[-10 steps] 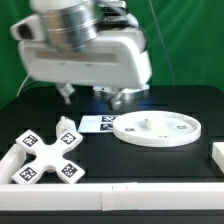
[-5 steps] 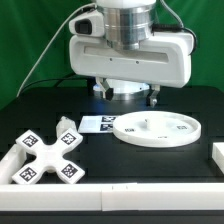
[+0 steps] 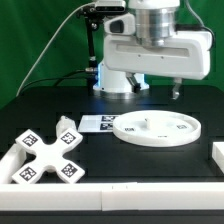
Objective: Assemble round table
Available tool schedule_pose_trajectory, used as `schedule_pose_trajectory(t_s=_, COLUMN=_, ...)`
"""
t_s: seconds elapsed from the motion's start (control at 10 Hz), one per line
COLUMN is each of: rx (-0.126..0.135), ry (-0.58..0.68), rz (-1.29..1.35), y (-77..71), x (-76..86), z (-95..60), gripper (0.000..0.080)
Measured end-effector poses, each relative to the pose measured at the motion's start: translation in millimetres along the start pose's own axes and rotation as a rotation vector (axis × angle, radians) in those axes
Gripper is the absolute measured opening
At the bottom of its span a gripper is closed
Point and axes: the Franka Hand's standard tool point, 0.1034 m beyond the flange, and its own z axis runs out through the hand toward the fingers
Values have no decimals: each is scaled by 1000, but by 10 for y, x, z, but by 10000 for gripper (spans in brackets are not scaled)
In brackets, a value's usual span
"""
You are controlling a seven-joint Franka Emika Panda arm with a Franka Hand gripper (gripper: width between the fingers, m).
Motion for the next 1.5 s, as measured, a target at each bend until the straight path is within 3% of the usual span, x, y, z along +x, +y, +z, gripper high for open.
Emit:
schedule_pose_trajectory(t_s=0.4, rx=6, ry=3, rz=11, y=16, x=18, z=13, gripper=649)
schedule_pose_trajectory(t_s=0.5, rx=50, ry=20, rz=83, y=84, x=-72, z=145, gripper=649)
schedule_pose_trajectory(t_s=0.6, rx=51, ry=17, rz=119, y=167, x=-235, z=312, gripper=649)
schedule_pose_trajectory(t_s=0.8, rx=40, ry=31, rz=130, y=269, x=-299, z=573, gripper=649)
schedule_pose_trajectory(t_s=1.0, rx=8, ry=56, rz=123, y=296, x=-306, z=781, gripper=649)
schedule_pose_trajectory(t_s=1.3, rx=-7, ry=50, rz=118, y=224, x=-392, z=894, gripper=649)
schedule_pose_trajectory(t_s=1.5, rx=-8, ry=12, rz=140, y=111, x=-438, z=877, gripper=649)
